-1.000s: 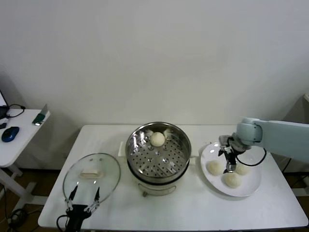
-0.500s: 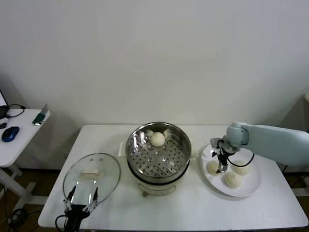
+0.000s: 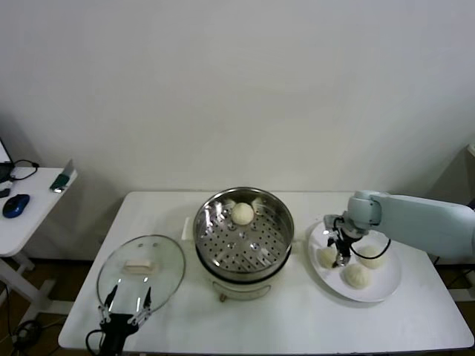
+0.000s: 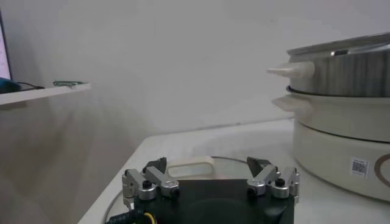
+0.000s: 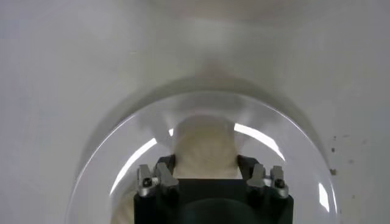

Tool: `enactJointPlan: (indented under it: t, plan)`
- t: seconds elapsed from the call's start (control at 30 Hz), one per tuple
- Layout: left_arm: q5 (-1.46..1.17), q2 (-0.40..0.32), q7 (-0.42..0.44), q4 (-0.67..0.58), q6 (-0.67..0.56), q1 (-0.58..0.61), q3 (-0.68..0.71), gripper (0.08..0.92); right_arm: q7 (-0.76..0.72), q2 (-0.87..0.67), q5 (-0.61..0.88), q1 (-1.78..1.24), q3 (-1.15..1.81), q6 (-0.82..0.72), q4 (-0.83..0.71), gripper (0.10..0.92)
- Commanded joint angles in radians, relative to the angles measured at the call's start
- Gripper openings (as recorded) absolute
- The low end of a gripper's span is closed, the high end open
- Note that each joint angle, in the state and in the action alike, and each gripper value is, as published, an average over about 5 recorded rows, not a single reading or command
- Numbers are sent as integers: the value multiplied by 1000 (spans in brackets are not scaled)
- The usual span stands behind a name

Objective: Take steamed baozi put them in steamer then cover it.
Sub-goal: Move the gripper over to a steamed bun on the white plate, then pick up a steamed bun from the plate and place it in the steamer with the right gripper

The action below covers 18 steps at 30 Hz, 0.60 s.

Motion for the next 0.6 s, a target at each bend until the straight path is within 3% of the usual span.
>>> enactJointPlan:
  t: [0.03, 0.27, 0.6]
  plan:
    - [0, -2, 0, -2, 3, -2, 1, 823, -13, 3, -11, 32, -7, 5, -2, 631]
    - [0, -2, 0, -4, 6, -2, 5, 823, -65, 9, 79, 301, -166, 33, 68, 628]
    - [0, 10, 2, -13, 13, -4, 12, 823, -184, 100, 348, 803, -367, 52, 196, 628]
